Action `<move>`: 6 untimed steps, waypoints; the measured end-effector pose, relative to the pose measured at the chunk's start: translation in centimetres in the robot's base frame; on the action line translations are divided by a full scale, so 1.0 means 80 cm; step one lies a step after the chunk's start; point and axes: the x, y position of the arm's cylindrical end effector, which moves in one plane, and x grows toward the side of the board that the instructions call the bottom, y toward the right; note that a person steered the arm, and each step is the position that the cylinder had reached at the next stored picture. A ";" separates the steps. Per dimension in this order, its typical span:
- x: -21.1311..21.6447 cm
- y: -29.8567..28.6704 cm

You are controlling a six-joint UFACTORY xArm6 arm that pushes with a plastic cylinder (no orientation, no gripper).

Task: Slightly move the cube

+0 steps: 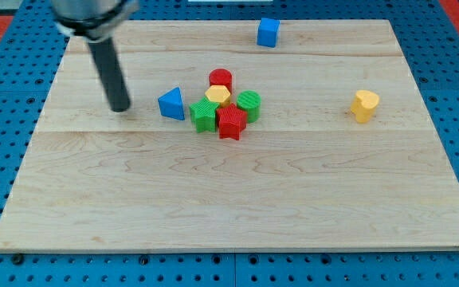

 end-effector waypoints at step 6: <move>-0.189 0.259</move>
